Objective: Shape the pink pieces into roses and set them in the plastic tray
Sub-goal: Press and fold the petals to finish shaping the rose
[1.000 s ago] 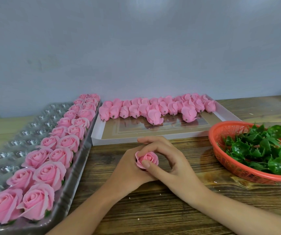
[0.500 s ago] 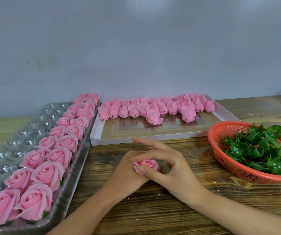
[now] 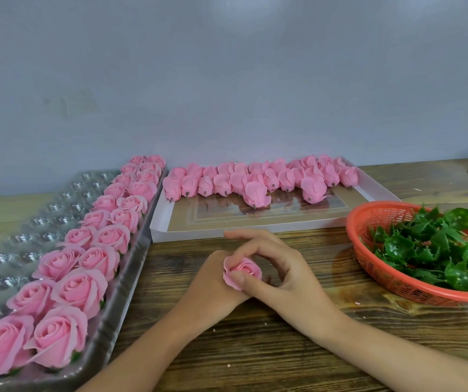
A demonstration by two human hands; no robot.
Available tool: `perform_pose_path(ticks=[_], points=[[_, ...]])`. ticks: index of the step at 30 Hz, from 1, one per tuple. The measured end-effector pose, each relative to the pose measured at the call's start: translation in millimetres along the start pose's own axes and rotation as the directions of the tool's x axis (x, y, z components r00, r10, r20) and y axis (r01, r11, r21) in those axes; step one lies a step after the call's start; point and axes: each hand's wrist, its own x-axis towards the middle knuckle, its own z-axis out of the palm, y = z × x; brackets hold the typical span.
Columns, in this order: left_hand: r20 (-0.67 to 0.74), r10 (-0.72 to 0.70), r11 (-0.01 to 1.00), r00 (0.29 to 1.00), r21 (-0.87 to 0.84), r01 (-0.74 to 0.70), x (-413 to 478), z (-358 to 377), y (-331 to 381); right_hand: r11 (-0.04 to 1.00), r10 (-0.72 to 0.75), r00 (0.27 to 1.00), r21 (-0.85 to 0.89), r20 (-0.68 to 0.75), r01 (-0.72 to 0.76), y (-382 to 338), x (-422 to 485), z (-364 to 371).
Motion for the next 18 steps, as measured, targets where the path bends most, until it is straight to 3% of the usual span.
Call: perform_pose_path(ticks=[3,14,18], points=[[0.068,0.074,0.975,0.995,0.203,-0.086,4,-1,11,1.000,0.000,1.000,0.002,0.008,0.000,0,0,-1],[0.102,0.153,0.946,0.983,0.274,-0.176,10,8,1,0.989,-0.059,0.997,-0.133,0.043,0.065,-1,-2,3],[0.073,0.090,0.947,0.993,0.301,-0.108,11,11,-9,0.987,-0.034,0.998,-0.153,0.045,0.041,1,-2,3]])
